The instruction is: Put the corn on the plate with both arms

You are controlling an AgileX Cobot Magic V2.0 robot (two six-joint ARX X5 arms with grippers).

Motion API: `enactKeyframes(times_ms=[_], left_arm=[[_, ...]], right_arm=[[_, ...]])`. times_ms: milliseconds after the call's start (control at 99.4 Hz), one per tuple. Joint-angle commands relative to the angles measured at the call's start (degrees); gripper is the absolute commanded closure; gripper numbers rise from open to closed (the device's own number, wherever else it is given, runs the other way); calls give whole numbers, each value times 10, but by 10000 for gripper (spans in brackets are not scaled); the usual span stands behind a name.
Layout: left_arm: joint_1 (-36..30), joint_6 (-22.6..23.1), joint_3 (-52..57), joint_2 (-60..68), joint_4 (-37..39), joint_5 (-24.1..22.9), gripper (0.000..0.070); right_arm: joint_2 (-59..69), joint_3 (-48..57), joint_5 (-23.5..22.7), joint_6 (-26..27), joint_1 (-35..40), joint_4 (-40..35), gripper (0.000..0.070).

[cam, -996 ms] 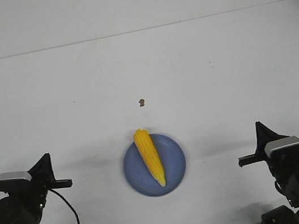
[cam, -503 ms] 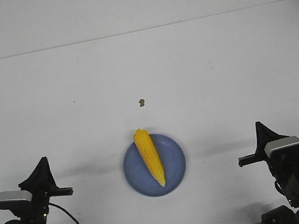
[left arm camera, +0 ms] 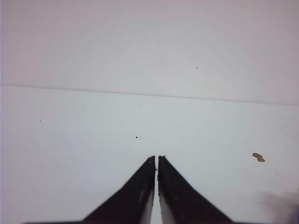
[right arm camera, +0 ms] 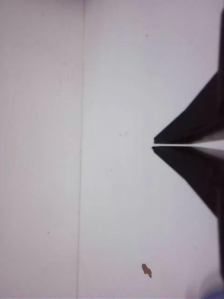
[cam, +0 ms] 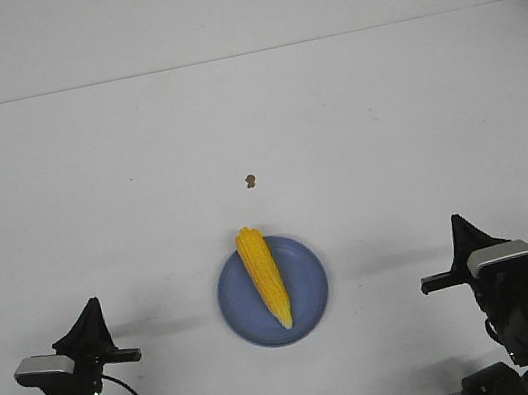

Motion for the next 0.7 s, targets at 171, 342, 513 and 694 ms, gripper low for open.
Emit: enactKeyframes(times_ms=[171, 342, 513, 694], left_arm=[[0, -3, -36, -34, 9, 0, 688], [0, -3, -43, -34, 8, 1, 688], [0, -3, -43, -34, 5, 1, 688], [0, -3, -43, -34, 5, 1, 688]], right_arm=[[1, 2, 0, -4, 1, 7, 687], [1, 2, 0, -4, 1, 7, 687], [1, 2, 0, -4, 1, 7, 687], [1, 2, 0, -4, 1, 7, 687]])
